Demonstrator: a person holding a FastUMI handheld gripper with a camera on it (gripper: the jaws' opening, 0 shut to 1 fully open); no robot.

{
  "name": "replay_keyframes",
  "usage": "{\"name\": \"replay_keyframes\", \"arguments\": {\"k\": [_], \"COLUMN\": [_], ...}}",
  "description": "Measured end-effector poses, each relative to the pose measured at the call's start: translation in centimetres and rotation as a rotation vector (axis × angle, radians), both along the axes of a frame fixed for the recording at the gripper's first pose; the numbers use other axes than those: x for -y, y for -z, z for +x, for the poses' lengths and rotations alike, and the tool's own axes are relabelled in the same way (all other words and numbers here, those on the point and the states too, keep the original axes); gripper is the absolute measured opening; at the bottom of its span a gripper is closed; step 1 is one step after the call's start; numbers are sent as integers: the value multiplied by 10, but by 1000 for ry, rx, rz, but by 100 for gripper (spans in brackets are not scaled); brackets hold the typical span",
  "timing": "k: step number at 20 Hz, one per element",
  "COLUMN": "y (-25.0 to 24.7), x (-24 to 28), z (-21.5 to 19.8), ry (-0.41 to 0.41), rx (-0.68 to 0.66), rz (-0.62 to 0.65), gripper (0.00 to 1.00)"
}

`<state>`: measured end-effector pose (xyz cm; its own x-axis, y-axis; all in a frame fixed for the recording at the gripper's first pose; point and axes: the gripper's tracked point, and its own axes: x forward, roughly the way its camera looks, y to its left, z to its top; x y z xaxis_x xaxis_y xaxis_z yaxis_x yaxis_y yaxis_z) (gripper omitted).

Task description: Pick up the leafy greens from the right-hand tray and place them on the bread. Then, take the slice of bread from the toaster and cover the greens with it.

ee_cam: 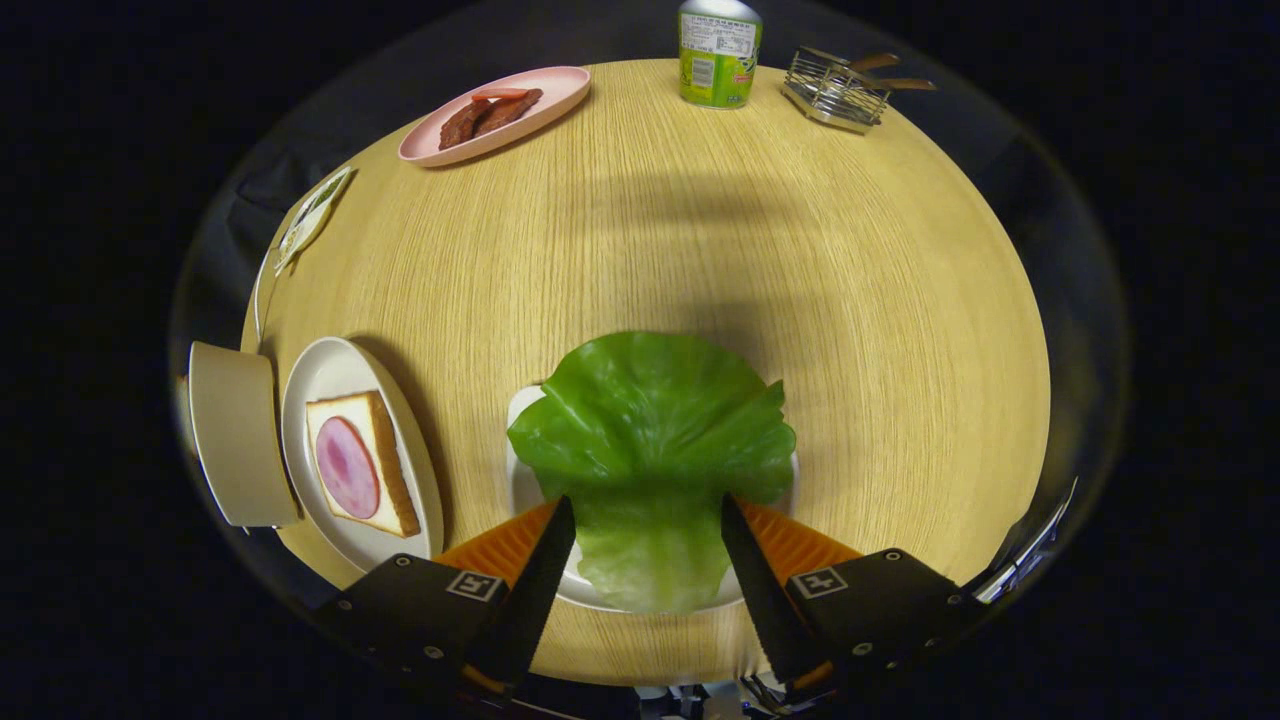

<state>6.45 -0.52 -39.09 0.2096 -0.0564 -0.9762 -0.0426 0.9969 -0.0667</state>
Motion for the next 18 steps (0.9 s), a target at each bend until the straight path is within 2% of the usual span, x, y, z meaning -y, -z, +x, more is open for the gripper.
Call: {"name": "replay_keyframes", "arguments": {"k": [1, 5, 9, 10, 12, 18], "y": [1, 1, 0, 0, -5, -36], "x": [3, 12, 20, 20, 20, 11], "z": [0, 0, 1, 1, 2, 5], "ry": [2, 32, 64, 75, 97, 56], "rx": [-3, -6, 2, 3, 15, 79], "rz": [-13, -26, -22, -20, -8, -17], "gripper": [86, 60, 31, 18, 7, 5]}}
